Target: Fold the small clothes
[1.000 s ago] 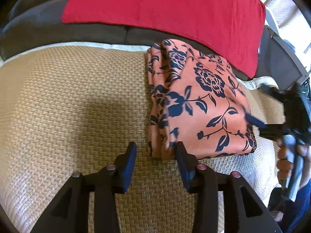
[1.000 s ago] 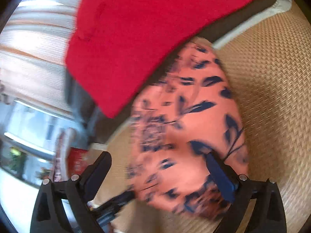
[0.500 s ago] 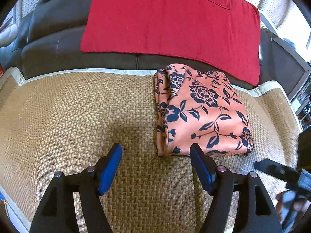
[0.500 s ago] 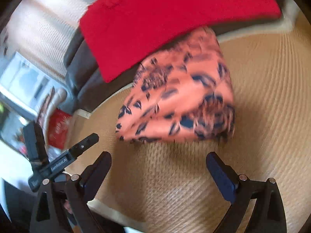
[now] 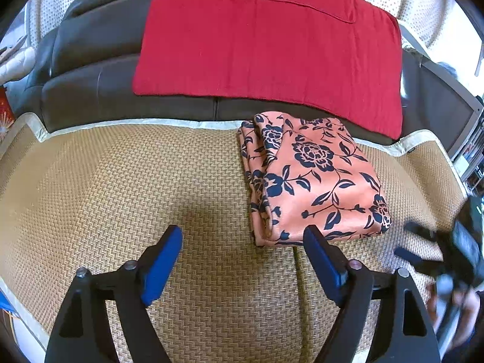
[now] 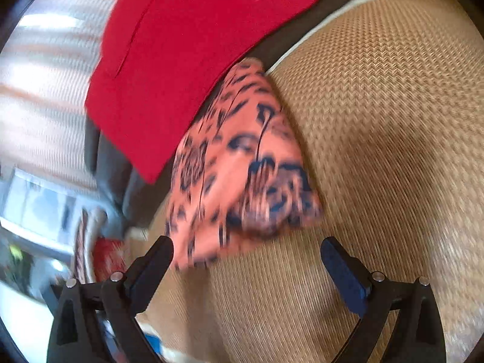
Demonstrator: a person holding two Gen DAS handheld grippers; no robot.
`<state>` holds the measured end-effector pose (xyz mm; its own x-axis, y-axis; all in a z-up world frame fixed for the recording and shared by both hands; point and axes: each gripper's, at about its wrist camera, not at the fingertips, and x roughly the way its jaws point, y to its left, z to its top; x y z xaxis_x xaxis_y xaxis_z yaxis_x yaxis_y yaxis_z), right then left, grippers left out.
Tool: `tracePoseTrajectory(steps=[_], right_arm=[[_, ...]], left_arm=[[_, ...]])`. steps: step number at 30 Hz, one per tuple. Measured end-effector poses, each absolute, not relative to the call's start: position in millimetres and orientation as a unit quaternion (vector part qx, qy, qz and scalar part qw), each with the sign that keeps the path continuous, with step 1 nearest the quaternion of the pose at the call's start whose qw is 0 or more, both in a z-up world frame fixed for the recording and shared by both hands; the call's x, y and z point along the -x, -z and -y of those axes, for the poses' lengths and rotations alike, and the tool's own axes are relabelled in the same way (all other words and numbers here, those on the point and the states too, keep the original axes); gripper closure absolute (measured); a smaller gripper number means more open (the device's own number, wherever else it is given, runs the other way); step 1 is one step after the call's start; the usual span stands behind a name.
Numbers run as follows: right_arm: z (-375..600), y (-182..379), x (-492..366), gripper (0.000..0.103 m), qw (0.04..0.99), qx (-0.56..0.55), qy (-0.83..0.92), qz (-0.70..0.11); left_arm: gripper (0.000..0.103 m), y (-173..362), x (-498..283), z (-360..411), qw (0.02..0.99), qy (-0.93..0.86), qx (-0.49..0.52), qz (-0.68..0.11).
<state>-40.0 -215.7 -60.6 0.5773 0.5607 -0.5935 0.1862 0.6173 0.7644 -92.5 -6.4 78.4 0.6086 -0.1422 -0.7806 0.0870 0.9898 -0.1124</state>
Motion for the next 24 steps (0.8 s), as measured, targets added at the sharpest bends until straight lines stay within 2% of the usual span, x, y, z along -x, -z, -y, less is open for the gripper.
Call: tracePoseTrajectory(steps=[5,9,14,24], right_arm=[[175,8,91,0.004,0.852,-0.249,-0.11,-0.448],[148,-41,107,0.0,0.899,-0.127,-0.05,-0.416],[136,-57,94,0.0,0.91,-0.064,-0.004,-0.409],[129,-73,66,0.0,0.913,-0.04,-0.003,-0.406]], left_arm=[[0.017,-88,99,28,0.902,0.068,0.033,-0.424],[0.009,-104,107,48,0.911,0.068,0.025,-0.405],[0.009,-115,111,58,0.916,0.066,0.012,-0.396],[0.009,-119,107,63,0.921,0.08,-0.006,-0.382]])
